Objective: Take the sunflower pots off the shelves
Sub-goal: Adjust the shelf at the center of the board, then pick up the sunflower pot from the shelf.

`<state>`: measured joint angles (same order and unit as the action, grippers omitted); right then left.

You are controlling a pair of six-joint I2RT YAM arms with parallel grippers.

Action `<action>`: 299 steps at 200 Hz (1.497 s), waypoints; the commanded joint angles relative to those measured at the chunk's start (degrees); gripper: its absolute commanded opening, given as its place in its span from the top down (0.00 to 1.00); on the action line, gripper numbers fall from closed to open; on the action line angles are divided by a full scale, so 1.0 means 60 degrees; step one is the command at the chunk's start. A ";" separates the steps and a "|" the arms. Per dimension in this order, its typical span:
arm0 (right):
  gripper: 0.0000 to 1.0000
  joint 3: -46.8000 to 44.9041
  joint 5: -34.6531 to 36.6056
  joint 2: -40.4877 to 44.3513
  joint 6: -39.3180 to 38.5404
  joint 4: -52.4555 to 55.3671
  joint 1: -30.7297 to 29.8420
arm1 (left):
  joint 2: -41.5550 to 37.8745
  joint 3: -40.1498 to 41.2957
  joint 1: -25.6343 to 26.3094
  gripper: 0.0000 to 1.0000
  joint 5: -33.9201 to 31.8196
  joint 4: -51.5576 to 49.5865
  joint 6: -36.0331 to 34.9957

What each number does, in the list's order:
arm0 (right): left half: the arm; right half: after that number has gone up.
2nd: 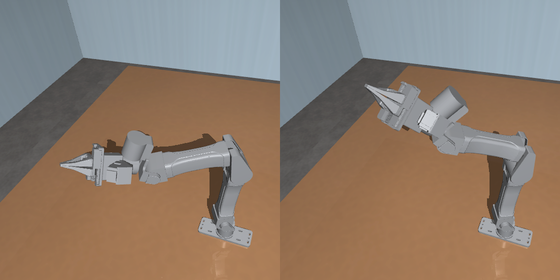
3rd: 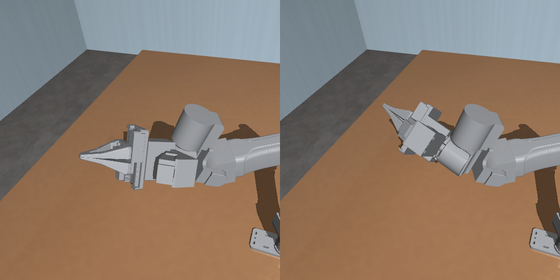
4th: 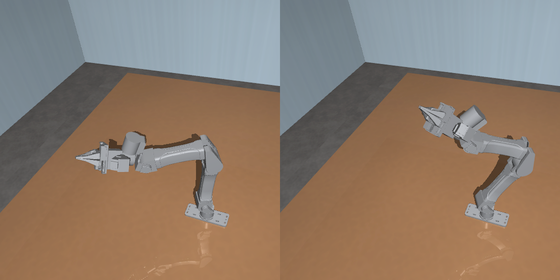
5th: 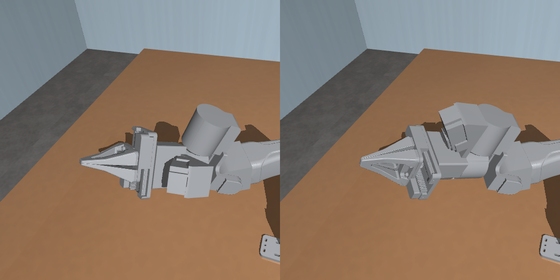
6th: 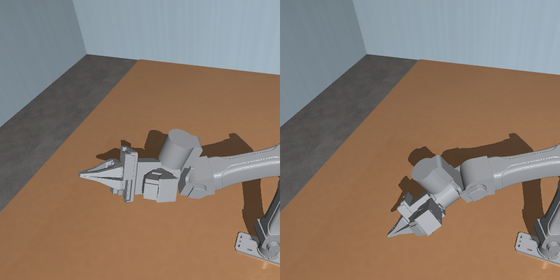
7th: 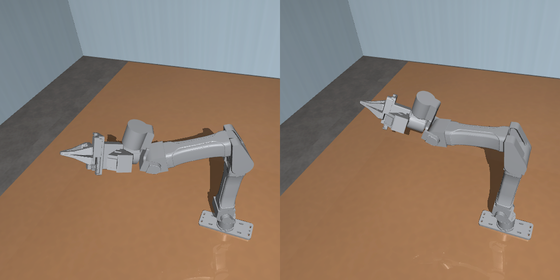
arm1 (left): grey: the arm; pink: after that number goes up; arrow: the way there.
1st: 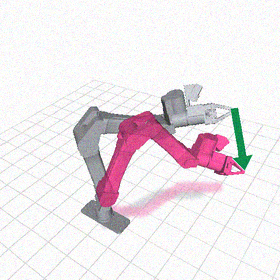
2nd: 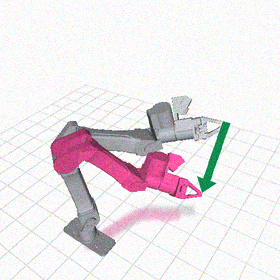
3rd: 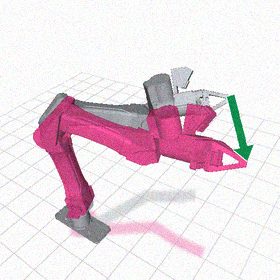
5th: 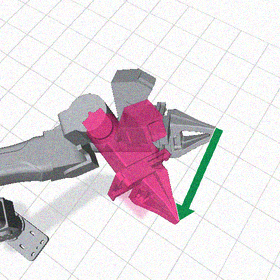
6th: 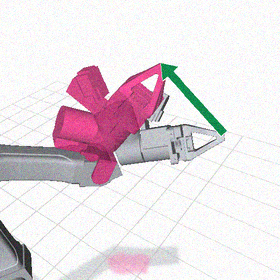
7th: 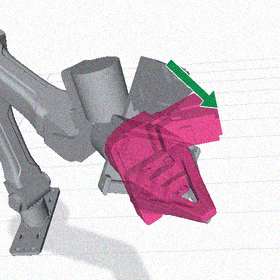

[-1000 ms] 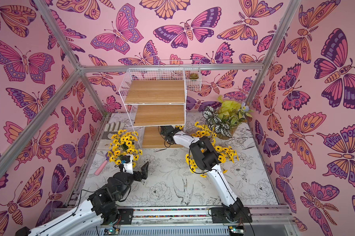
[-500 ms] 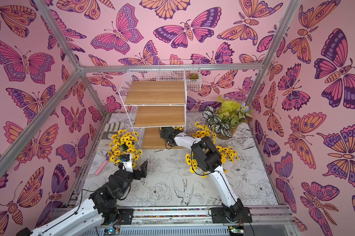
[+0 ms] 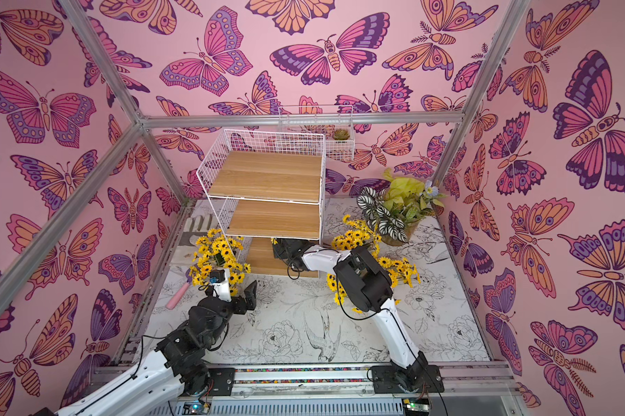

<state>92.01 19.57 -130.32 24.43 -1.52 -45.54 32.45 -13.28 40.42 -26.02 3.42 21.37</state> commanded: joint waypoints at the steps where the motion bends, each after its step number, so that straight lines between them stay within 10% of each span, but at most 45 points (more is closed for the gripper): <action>1: 0.53 0.0032 -0.0457 0.0018 -0.0543 -0.0063 -0.0118 | 0.0274 -0.0255 -0.0165 0.00 0.0337 0.0354 0.0015; 207: 0.54 0.1183 0.1386 -0.0743 -0.3186 0.3405 0.0302 | 0.3766 -0.1578 -0.1358 0.00 0.1501 0.2682 -0.0273; 299: 0.55 0.0739 -0.0909 -0.0785 -0.0259 0.2529 0.0256 | 0.4579 -0.1992 -0.1684 0.00 0.1952 0.3092 -0.0324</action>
<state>98.50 20.36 -133.19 17.54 5.72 -45.36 59.22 -23.40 31.03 -15.97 19.99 19.99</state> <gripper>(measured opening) 0.939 0.999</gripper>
